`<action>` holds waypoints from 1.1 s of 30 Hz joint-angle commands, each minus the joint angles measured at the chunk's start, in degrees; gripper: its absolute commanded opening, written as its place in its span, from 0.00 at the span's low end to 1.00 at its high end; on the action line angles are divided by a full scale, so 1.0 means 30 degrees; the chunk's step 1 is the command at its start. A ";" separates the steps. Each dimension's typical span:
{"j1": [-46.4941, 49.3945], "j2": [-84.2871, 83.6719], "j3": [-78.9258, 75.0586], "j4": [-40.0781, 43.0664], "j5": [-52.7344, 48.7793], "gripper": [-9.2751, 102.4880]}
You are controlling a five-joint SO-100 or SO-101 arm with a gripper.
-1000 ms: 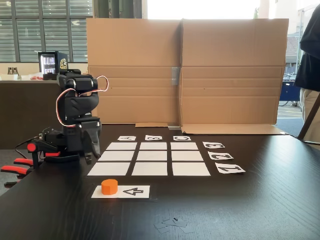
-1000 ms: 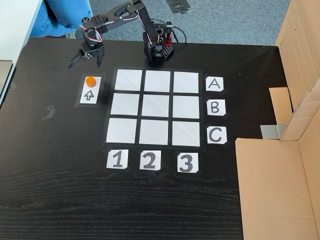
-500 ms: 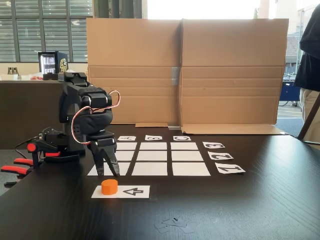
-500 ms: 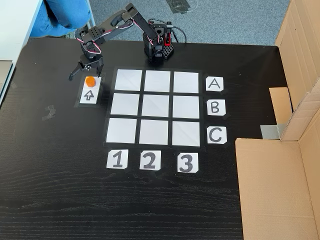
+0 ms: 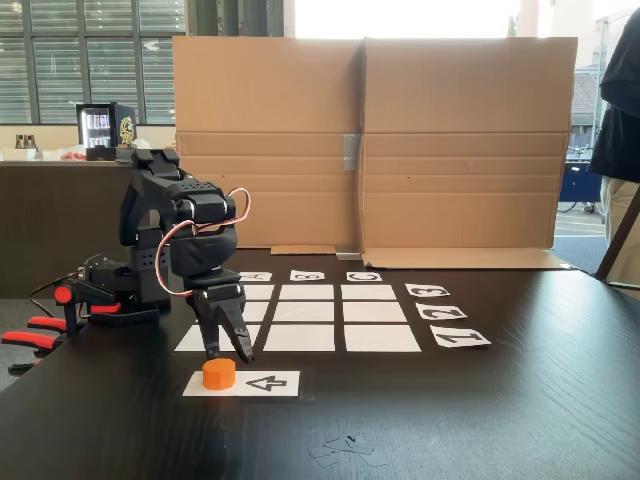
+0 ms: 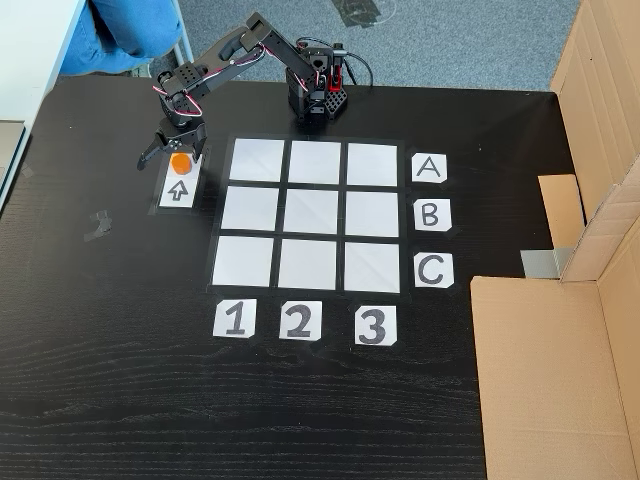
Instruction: Pick up the round, orange token and place it in the grid on square B1.
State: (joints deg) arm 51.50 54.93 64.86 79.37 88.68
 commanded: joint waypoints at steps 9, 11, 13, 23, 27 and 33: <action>0.0146 -0.0293 -0.0820 -0.0557 0.0674 0.08; 0.0176 -0.0322 -0.0908 -0.0557 0.0674 0.08; 0.0205 -0.0322 -0.0908 -0.0557 0.0674 0.08; 0.1465 0.3135 -0.0205 -0.0352 0.0527 0.08; 0.2139 0.5508 0.0645 -0.0410 0.0117 0.08; 0.2373 0.8936 0.2256 -0.0322 -0.1172 0.08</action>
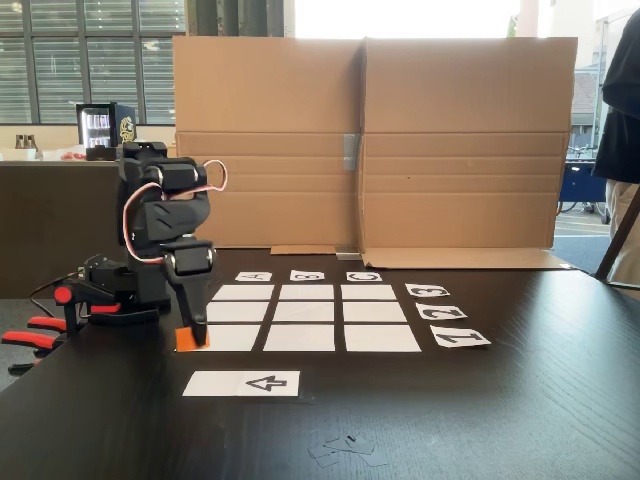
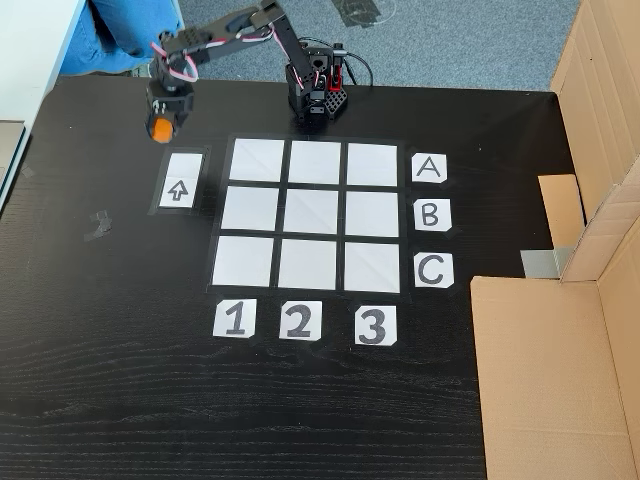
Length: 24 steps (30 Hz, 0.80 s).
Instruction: Pick up the round, orange token and place it in the grid on square B1.
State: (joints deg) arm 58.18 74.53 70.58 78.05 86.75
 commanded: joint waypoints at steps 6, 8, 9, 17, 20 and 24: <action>0.0029 0.6094 0.1289 0.0322 -0.0850 0.08; -0.0498 0.7002 0.1348 0.0703 -0.0908 0.08; -0.0908 0.7412 0.1494 0.0791 -0.0967 0.08; -0.4834 0.9463 0.3398 0.0674 -0.1143 0.08; -0.6182 0.9697 0.3574 0.0586 -0.1201 0.08; -0.7734 0.9756 0.3838 0.0469 -0.1201 0.08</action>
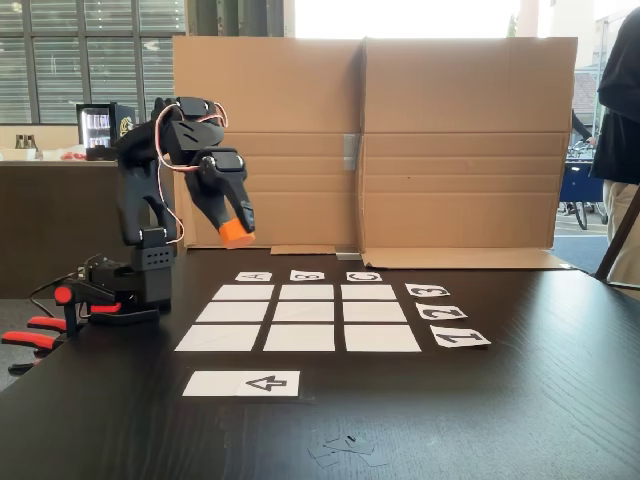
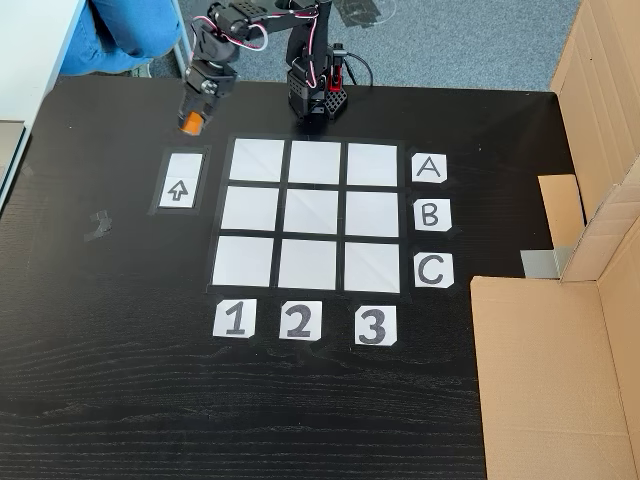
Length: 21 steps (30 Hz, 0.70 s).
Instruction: Pick up the round, orange token and place it in the grid on square B1.
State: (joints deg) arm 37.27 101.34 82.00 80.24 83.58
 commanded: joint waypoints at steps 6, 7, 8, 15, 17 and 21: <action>-0.2930 0.0381 0.1582 -0.1348 -0.0381 0.08; -0.3193 0.0352 0.2051 -0.1816 -0.0381 0.08; -0.3457 0.0234 0.2490 -0.2197 -0.0381 0.08; -0.4189 -0.2109 0.2812 -0.2959 -0.0264 0.08; -0.4482 -0.2871 0.2695 -0.2959 -0.0264 0.08; -0.5068 -0.4160 0.2578 -0.2959 -0.0146 0.08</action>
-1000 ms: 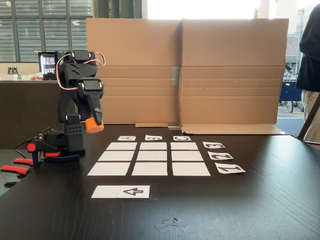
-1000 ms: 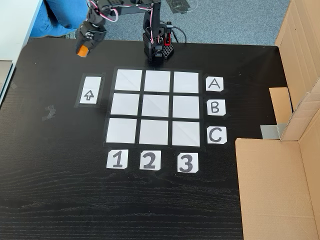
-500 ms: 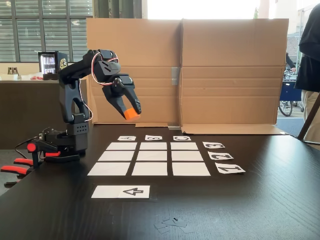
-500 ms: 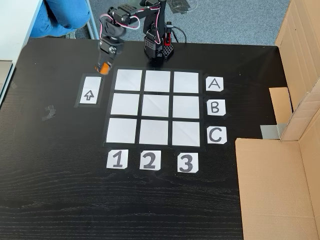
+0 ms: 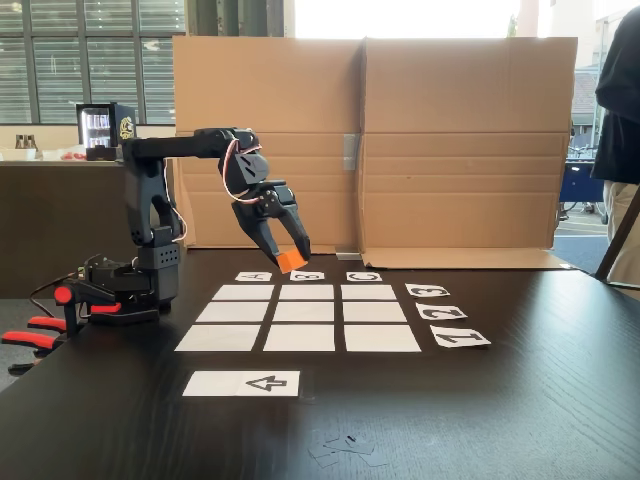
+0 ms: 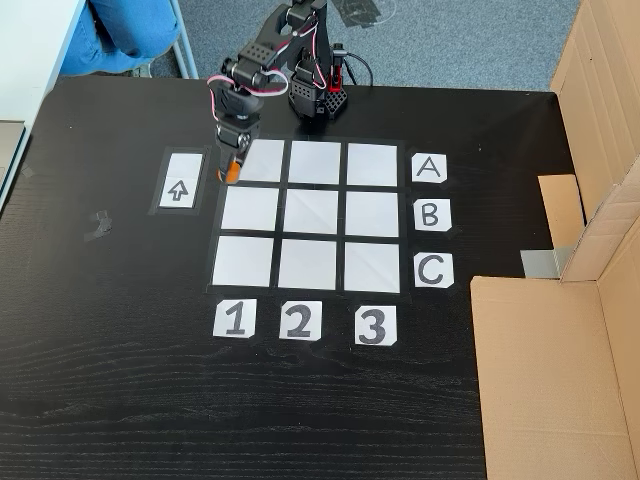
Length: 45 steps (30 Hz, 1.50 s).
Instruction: Pick up the round, orange token and place it in the grid on square B1.
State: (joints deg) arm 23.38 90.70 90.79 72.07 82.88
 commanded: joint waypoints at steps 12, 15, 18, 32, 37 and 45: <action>-0.1436 -0.3662 -0.0527 0.0264 0.2314 0.08; -0.1318 -0.4102 -0.0439 0.0088 0.2490 0.08; -0.1230 -0.4600 -0.0615 0.0059 0.2520 0.08; -0.0996 -0.6211 -0.1465 -0.0879 0.2930 0.08; -0.0996 -0.6768 -0.1758 -0.0908 0.2930 0.29; -0.0996 -0.6943 -0.1523 -0.1436 0.2959 0.58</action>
State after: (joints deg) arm 19.95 69.52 87.54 68.64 91.32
